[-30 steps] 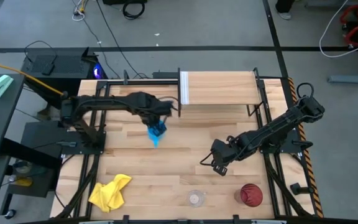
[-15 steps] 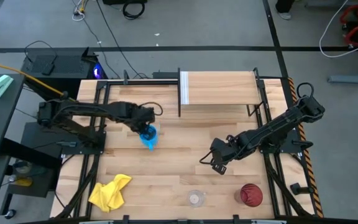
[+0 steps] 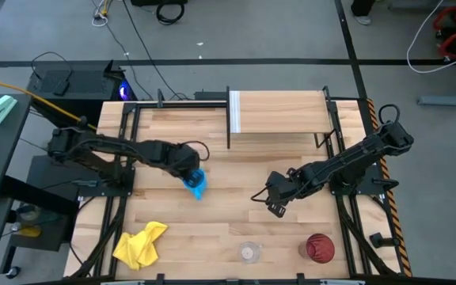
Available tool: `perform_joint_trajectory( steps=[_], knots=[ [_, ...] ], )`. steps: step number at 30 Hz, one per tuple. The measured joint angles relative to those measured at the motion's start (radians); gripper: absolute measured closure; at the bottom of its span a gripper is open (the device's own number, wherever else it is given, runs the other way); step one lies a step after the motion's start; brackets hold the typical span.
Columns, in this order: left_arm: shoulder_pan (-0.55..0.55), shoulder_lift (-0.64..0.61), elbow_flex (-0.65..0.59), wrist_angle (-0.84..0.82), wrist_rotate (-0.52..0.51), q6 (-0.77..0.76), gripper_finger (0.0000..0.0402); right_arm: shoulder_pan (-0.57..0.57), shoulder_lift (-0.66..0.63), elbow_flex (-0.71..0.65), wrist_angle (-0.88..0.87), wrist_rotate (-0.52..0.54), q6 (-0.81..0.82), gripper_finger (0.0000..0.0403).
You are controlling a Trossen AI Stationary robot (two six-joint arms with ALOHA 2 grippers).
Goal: Stack small to large cups/mugs on shelf
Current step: Adjust the blue mug
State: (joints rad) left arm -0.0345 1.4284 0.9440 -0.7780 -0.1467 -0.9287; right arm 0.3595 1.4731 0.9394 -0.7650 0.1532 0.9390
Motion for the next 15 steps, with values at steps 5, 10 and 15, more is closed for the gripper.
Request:
perform_joint_trajectory(
  steps=[5, 10, 15],
  knots=[
    [-0.098, 0.007, 0.000, -0.001, -0.062, -0.066, 0.0390, 0.000, 0.000, 0.000, 0.005, 0.003, 0.000, 0.0337],
    [-0.170, 0.007, 0.000, -0.005, -0.112, -0.143, 0.0389, -0.017, 0.000, 0.000, 0.007, 0.003, -0.005, 0.0337],
    [-0.214, 0.041, 0.000, 0.007, -0.109, -0.166, 0.0390, -0.041, 0.000, 0.000, 0.013, 0.003, -0.033, 0.0337]
  ],
)
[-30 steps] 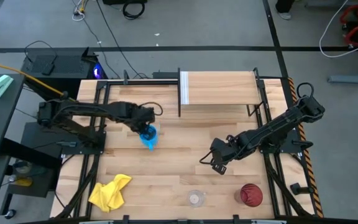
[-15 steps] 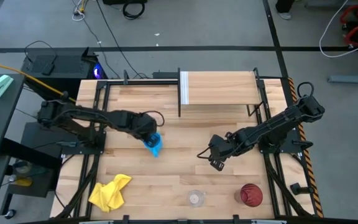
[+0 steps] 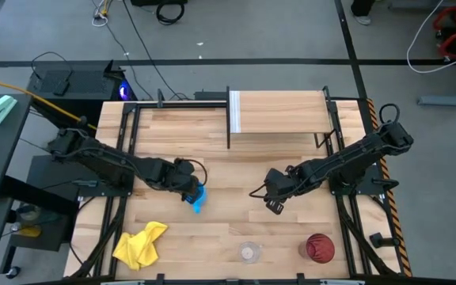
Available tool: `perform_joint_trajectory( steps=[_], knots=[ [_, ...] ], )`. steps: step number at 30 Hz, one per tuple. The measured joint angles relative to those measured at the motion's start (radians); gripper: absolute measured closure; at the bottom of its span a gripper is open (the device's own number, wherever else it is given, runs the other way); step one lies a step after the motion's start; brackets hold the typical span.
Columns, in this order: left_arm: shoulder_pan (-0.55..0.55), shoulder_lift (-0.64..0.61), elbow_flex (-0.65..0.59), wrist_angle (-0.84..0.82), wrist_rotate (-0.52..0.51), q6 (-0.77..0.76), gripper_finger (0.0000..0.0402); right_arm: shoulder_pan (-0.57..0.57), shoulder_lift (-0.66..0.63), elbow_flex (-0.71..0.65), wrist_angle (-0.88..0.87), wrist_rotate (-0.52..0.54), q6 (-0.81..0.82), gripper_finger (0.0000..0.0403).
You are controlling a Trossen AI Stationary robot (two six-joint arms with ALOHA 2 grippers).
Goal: Stack small to large cups/mugs on shelf
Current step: Adjust the blue mug
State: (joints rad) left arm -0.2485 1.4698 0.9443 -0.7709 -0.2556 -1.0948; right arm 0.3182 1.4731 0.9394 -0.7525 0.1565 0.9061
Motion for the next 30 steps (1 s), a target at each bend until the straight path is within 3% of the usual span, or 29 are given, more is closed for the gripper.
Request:
perform_joint_trajectory(
  steps=[13, 18, 30],
  knots=[
    [-0.032, 0.053, 0.036, 0.095, 0.018, 0.000, 0.0390, -0.029, 0.000, 0.000, 0.013, -0.008, -0.045, 0.0337],
    [-0.017, 0.109, 0.133, 0.068, 0.006, 0.084, 0.0390, -0.029, 0.000, 0.000, 0.020, -0.008, -0.053, 0.0337],
    [-0.041, 0.395, 0.443, -0.048, 0.023, 0.293, 0.0387, -0.006, 0.000, 0.000, 0.022, -0.032, -0.068, 0.0337]
  ],
)
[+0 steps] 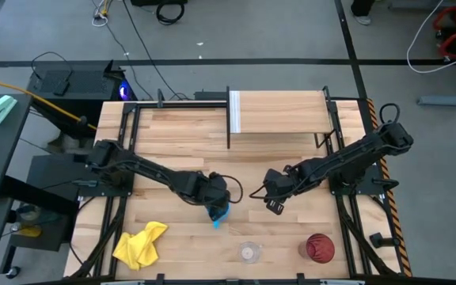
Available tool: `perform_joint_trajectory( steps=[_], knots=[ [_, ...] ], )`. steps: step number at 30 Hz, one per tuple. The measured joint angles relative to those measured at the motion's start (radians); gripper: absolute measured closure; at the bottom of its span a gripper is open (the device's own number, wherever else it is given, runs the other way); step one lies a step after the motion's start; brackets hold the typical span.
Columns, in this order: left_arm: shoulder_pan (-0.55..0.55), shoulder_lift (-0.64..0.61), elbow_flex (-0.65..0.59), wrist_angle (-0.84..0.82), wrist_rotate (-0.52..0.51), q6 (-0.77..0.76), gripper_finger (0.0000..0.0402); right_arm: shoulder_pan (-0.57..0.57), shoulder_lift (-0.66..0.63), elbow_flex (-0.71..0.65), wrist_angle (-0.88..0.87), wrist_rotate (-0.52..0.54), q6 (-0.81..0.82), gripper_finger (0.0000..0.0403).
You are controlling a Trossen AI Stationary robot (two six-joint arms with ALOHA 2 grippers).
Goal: Stack small to large cups/mugs on shelf
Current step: Adjust the blue mug
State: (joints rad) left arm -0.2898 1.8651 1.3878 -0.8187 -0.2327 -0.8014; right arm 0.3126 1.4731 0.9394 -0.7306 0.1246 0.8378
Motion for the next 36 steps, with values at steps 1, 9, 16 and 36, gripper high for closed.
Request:
perform_joint_trajectory(
  steps=[1, 9, 16, 36],
  knots=[
    [-0.004, 0.010, 0.011, -0.012, 0.000, 0.001, 0.0387, 0.007, 0.000, 0.000, 0.000, -0.007, 0.001, 0.0337],
    [-0.011, 0.012, 0.014, -0.053, 0.001, -0.004, 0.0376, 0.062, 0.000, 0.000, 0.004, -0.012, 0.023, 0.0337],
    [-0.012, 0.011, 0.014, -0.093, -0.015, -0.049, 0.0362, 0.072, 0.000, 0.000, 0.004, -0.011, 0.049, 0.0337],
    [-0.017, -0.054, 0.012, -0.082, -0.020, -0.085, 0.0294, 0.072, 0.000, 0.000, 0.009, -0.010, 0.050, 0.0337]
  ],
)
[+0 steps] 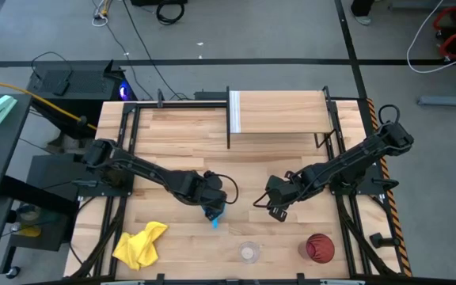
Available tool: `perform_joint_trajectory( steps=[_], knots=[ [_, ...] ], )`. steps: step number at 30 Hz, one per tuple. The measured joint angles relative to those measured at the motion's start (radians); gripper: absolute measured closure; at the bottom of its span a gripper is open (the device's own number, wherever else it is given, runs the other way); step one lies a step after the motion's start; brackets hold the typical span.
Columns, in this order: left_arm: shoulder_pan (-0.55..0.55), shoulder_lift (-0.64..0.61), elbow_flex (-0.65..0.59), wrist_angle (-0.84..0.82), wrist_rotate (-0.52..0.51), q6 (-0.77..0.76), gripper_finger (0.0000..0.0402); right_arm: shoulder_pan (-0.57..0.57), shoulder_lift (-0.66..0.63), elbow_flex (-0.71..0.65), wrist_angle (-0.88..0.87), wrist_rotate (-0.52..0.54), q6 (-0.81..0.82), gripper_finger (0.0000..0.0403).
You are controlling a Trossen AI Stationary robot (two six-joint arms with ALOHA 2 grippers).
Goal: Stack small to large cups/mugs on shelf
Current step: Adjust the blue mug, then put the transparent mug on the shelf
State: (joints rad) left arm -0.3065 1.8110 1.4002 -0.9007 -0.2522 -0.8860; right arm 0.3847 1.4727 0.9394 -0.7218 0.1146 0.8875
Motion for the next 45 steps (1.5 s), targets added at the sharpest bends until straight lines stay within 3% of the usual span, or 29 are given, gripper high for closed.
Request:
perform_joint_trajectory(
  steps=[8, 15, 18, 26, 30, 38, 45],
  knots=[
    [-0.021, -0.126, 0.000, 0.051, 0.001, -0.072, 0.0277, 0.000, 0.000, 0.000, 0.004, 0.000, -0.008, 0.0337],
    [-0.131, -0.176, 0.001, 0.407, 0.069, 0.005, 0.0277, 0.000, 0.000, 0.000, -0.004, -0.011, -0.024, 0.0337],
    [-0.153, -0.165, 0.003, 0.472, 0.070, 0.011, 0.0288, 0.000, 0.000, 0.000, -0.008, -0.013, -0.032, 0.0337],
    [-0.143, -0.064, 0.031, 0.444, 0.179, 0.012, 0.0327, 0.004, 0.000, 0.000, -0.062, -0.031, -0.034, 0.0337],
    [-0.132, 0.040, 0.180, 0.360, 0.230, 0.107, 0.0335, 0.010, 0.000, 0.000, -0.075, -0.032, -0.016, 0.0337],
    [-0.102, 0.256, 0.572, -0.070, 0.233, 0.299, 0.0331, 0.051, 0.000, -0.001, -0.107, -0.034, 0.030, 0.0337],
    [-0.094, 0.332, 0.632, -0.076, 0.296, 0.349, 0.0323, 0.136, -0.015, -0.001, -0.148, 0.012, 0.140, 0.0337]
  ],
)
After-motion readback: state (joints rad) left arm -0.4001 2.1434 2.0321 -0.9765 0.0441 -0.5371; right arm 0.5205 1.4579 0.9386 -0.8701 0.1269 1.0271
